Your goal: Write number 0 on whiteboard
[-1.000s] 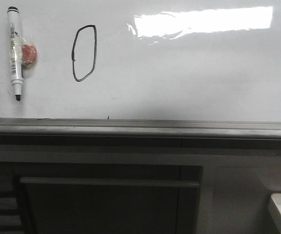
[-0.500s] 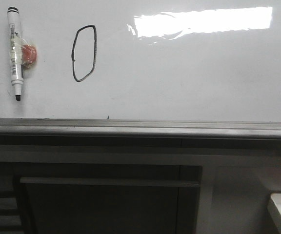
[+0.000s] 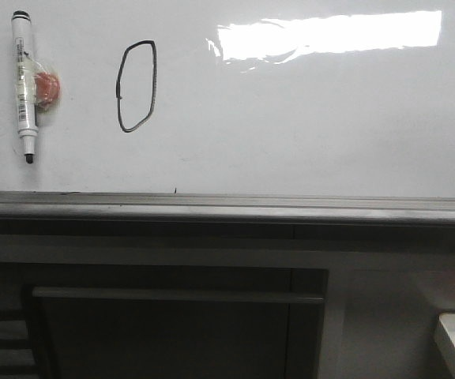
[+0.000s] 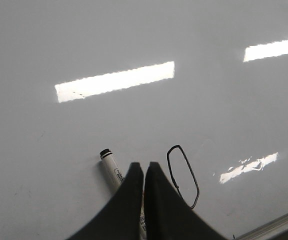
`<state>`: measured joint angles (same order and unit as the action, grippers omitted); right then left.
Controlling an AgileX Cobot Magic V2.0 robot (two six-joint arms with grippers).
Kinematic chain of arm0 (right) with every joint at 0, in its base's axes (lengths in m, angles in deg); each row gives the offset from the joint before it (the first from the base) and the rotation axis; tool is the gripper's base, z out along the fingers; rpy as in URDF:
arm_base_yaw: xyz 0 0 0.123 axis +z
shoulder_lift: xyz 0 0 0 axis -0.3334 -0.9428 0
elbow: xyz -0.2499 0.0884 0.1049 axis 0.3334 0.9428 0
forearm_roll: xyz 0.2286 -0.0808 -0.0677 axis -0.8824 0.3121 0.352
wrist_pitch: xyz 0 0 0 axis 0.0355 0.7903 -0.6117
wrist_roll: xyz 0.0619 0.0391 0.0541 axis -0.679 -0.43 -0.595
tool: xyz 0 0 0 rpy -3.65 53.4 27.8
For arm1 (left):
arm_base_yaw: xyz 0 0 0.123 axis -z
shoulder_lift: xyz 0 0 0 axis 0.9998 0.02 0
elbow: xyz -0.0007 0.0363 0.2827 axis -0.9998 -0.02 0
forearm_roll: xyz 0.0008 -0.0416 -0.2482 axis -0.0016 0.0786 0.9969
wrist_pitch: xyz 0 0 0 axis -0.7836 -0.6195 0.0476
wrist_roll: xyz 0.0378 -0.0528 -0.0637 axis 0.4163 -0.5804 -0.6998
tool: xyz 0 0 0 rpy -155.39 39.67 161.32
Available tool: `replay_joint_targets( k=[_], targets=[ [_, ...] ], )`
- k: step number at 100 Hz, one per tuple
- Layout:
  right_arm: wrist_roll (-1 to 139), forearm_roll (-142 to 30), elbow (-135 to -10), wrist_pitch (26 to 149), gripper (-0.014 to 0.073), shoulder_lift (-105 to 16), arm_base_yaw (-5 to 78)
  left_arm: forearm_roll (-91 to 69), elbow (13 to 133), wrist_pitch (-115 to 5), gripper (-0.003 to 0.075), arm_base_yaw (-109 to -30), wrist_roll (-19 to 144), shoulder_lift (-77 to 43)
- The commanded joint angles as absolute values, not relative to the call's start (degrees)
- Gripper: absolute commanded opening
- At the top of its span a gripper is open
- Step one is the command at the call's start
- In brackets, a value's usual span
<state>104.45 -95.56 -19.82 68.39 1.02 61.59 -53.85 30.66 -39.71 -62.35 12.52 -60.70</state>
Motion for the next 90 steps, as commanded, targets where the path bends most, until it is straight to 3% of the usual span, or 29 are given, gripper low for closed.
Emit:
replay_joint_targets(
  k=[1, 48, 61, 90],
  targets=[
    [104.94, -95.26, -21.30, 65.82, -0.0047, 0.61, 61.71, -53.82, 32.07, -35.52, -0.0020, -62.49, 12.24, -60.24],
    [104.94, -95.26, -21.30, 65.82, -0.0047, 0.61, 61.71, -53.53, 31.03, -35.26, -0.0020, -62.49, 12.24, -60.24],
    [104.94, -95.26, -21.30, 65.82, -0.0047, 0.61, 61.71, -44.71, 30.00, -40.10, -0.0020, -62.92, 12.38, -61.62],
    [104.94, -95.26, -21.30, 65.82, -0.0047, 0.61, 61.71, -43.70, 29.90, -45.82, -0.0020, -73.83, 19.94, -68.11]
  ],
)
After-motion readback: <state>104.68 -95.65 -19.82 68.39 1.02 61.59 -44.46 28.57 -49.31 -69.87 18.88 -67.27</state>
